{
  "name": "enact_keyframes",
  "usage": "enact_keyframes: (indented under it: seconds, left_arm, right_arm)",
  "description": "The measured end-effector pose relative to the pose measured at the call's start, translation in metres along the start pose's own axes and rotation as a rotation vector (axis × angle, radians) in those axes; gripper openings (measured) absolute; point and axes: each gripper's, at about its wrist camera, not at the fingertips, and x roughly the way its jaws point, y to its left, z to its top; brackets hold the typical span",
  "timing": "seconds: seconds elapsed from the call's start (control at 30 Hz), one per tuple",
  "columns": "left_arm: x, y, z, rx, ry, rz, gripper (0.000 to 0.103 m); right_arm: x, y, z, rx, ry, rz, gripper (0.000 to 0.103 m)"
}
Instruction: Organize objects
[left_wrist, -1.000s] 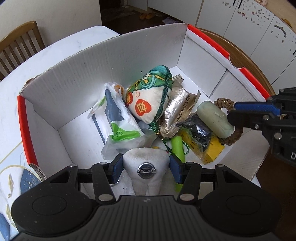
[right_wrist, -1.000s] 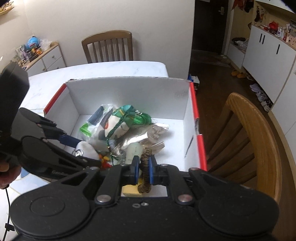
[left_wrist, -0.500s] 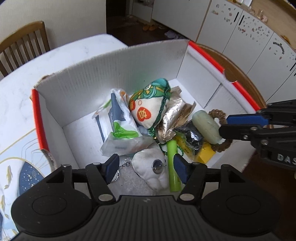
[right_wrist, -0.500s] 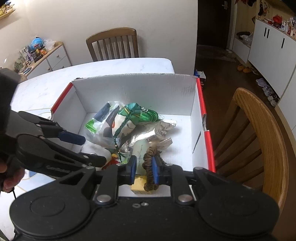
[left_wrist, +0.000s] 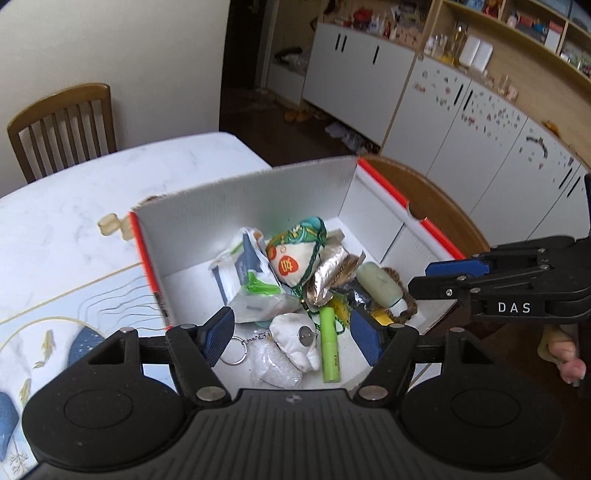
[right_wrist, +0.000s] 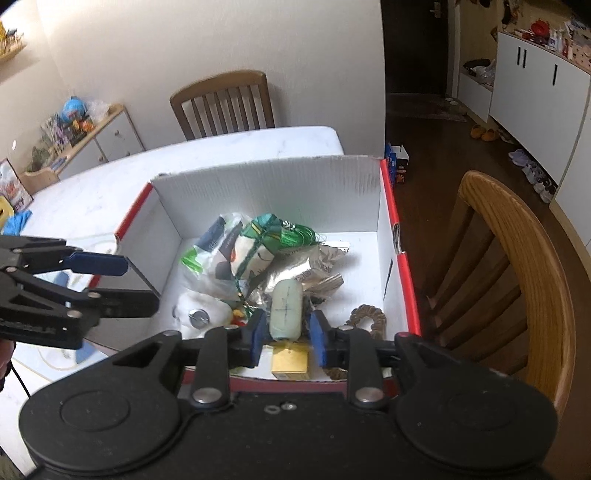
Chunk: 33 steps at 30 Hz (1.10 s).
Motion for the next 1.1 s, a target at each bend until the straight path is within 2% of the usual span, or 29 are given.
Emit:
enact_keyframes:
  seconds: [0.07,0.13,0.3,0.33,0.43,0.63,0.7,0.73,1.1]
  left_arm:
    - [-0.009,0.001,-0.001,-0.003,-0.019,-0.009,0.07]
    - [-0.02,0.002,-0.003,0.006,-0.039,-0.004,0.075]
    - [-0.042,0.005,-0.007,0.018,-0.079,0.003,0.076]
    - [-0.045,0.005,-0.008,0.022,-0.085,0.004,0.076]
    - [-0.057,0.008,-0.011,0.034,-0.103,0.004,0.08]
    - [-0.074,0.016,-0.018,0.045,-0.125,-0.002,0.08]
    - [-0.078,0.019,-0.02,0.046,-0.131,-0.006,0.089]
    - [-0.081,0.021,-0.021,0.046,-0.139,-0.009,0.089]
    - [-0.097,0.034,-0.029,0.048,-0.172,-0.027,0.091]
  right_arm:
    - [-0.007,0.004,-0.001,0.004,-0.018,0.005,0.039]
    - [-0.014,0.01,-0.002,-0.002,-0.039,0.008,0.041]
    - [-0.03,0.024,0.0,0.012,-0.081,0.005,0.041]
    - [-0.033,0.028,0.0,0.013,-0.09,0.003,0.043]
    - [-0.042,0.038,-0.001,0.019,-0.122,0.006,0.057]
    - [-0.054,0.058,-0.004,0.034,-0.163,-0.003,0.062]
    - [-0.057,0.065,-0.005,0.04,-0.175,-0.007,0.068]
    - [-0.059,0.068,-0.006,0.042,-0.182,-0.006,0.071]
    - [-0.071,0.099,-0.018,0.058,-0.224,-0.034,0.085]
